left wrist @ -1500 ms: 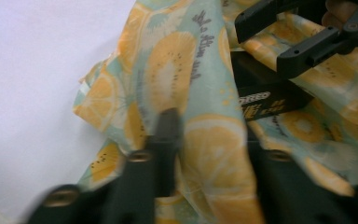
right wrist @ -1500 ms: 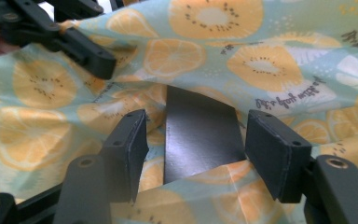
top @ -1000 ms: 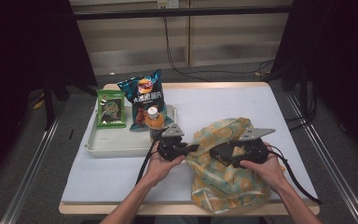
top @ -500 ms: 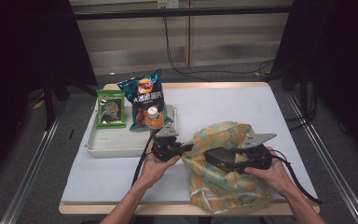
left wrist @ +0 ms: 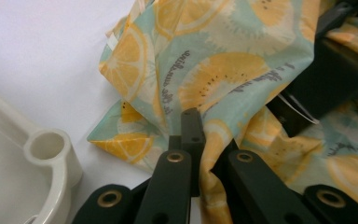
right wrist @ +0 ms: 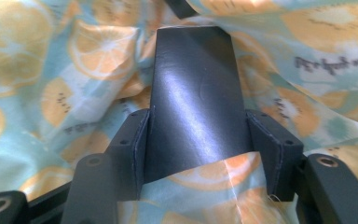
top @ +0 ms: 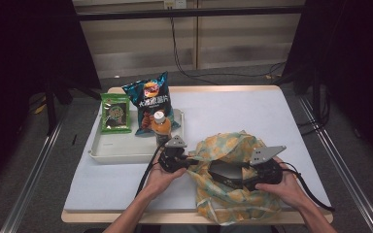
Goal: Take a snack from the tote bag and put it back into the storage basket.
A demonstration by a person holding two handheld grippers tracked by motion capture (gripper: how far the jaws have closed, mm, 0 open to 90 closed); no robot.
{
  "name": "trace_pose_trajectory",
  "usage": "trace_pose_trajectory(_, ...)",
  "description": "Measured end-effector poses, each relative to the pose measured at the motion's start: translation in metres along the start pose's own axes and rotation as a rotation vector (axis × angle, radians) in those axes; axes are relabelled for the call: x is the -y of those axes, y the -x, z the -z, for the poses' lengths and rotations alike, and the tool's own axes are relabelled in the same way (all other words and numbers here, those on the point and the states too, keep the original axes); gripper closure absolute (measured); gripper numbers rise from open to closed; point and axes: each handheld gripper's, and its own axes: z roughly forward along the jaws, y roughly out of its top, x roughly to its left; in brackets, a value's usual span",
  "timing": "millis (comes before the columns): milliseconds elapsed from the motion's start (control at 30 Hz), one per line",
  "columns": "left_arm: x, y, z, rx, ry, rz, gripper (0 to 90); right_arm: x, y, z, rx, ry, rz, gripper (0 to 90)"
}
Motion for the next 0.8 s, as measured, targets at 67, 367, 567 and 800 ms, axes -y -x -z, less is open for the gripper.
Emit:
trace_pose_trajectory(67, 0.0, -0.002, -0.003, 0.005, 0.016, 0.015, 88.9, 0.0, 0.0, 0.0, -0.003, 0.001, 0.0, 43.0)
trace_pose_trajectory(367, 0.001, -0.005, -0.006, -0.006, 0.045, 0.031, 65.7, 0.0, 0.0, 0.001, -0.021, -0.001, -0.025, 41.6)
trace_pose_trajectory(567, -0.005, 0.002, 0.022, 0.002, 0.137, 0.015, 53.1, -0.002, 0.003, 0.009, -0.028, 0.063, -0.06, 35.6)
trace_pose_trajectory(800, -0.009, 0.014, 0.047, 0.007, 0.195, -0.038, 49.6, -0.004, 0.002, 0.029, 0.026, 0.132, -0.095, 32.5)
